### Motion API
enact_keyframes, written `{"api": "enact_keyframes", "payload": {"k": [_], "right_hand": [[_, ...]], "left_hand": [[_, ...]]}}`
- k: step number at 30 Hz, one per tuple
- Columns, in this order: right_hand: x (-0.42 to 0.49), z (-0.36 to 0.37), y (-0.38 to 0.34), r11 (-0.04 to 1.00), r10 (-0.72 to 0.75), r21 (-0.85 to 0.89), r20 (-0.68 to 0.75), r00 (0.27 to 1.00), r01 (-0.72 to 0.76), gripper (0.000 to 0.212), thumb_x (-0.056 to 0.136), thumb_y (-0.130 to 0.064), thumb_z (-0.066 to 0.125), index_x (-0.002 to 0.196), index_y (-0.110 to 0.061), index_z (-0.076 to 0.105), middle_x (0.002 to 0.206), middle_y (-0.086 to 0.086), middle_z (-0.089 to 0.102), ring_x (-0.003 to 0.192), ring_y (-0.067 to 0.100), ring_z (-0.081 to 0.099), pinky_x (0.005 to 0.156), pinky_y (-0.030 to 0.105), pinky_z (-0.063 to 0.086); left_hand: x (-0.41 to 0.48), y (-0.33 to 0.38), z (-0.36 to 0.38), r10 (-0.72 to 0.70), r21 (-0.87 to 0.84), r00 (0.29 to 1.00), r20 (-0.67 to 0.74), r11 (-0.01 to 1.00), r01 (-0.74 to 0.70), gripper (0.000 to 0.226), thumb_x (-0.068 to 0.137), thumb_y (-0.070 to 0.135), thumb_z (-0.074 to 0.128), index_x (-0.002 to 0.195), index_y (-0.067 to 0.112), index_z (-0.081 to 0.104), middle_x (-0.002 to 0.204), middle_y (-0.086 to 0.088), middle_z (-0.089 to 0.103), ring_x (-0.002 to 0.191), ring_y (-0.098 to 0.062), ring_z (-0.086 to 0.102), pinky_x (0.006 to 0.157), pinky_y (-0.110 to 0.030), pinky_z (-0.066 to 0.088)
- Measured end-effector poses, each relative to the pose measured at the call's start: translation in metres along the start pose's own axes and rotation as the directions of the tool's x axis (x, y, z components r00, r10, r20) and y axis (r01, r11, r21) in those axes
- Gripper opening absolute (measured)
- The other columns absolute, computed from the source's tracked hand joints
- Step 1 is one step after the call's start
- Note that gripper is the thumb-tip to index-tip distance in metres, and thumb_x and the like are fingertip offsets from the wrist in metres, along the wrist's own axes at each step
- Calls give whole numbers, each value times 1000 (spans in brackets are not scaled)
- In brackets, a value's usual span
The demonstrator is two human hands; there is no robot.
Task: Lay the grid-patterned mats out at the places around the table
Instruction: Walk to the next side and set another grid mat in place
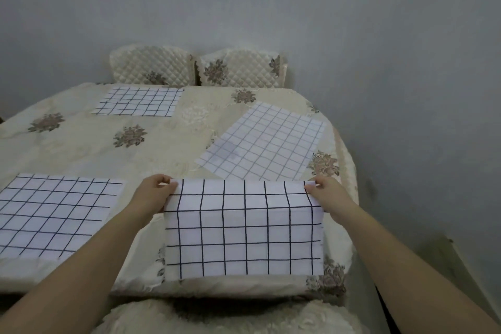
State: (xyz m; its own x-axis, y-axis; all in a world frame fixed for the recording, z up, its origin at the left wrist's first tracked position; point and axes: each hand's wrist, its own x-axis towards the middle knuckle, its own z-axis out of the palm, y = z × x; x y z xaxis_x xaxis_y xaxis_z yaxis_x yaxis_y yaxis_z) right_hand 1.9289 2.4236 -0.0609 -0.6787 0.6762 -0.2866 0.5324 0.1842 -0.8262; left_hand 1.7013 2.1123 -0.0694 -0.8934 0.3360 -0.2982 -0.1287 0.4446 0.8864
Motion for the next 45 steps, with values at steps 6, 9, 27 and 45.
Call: {"api": "enact_keyframes", "payload": {"k": [6, 9, 27, 45], "right_hand": [[13, 14, 28, 998, 58, -9, 38, 998, -58, 15, 91, -17, 53, 81, -18, 64, 76, 6, 63, 73, 26, 59, 58, 27, 44], [20, 16, 37, 998, 57, -24, 29, 998, -56, 17, 90, -18, 54, 76, -22, 63, 74, 6, 63, 72, 27, 58, 61, 29, 46], [64, 22, 52, 997, 50, 63, 33, 998, -52, 25, 93, -17, 56, 76, -32, 68, 84, 2, 70, 89, 31, 67, 88, 52, 53], [122, 46, 50, 982, 123, -126, -123, 985, -138, 15, 87, -19, 65, 87, -5, 68, 84, 9, 65, 82, 24, 57, 74, 31, 44]], "left_hand": [[9, -24, 13, -61, 38, 998, 7, 997, 61, 13, 93, 20, 57, 93, 7, 61, 75, -12, 57, 57, -22, 50, 60, -33, 46], [13, -29, 16, -62, 48, 998, 1, 997, 62, 11, 93, 20, 57, 93, 9, 61, 79, -12, 59, 63, -25, 54, 61, -34, 50], [53, -39, 35, -84, 19, 996, 34, 996, 83, 11, 92, 20, 59, 90, 9, 61, 100, -20, 67, 87, -33, 64, 86, -47, 55], [103, -42, 51, 10, 352, 996, -83, 936, 20, 14, 85, 18, 66, 92, 9, 74, 86, -5, 71, 87, -24, 66, 76, -30, 48]]}}
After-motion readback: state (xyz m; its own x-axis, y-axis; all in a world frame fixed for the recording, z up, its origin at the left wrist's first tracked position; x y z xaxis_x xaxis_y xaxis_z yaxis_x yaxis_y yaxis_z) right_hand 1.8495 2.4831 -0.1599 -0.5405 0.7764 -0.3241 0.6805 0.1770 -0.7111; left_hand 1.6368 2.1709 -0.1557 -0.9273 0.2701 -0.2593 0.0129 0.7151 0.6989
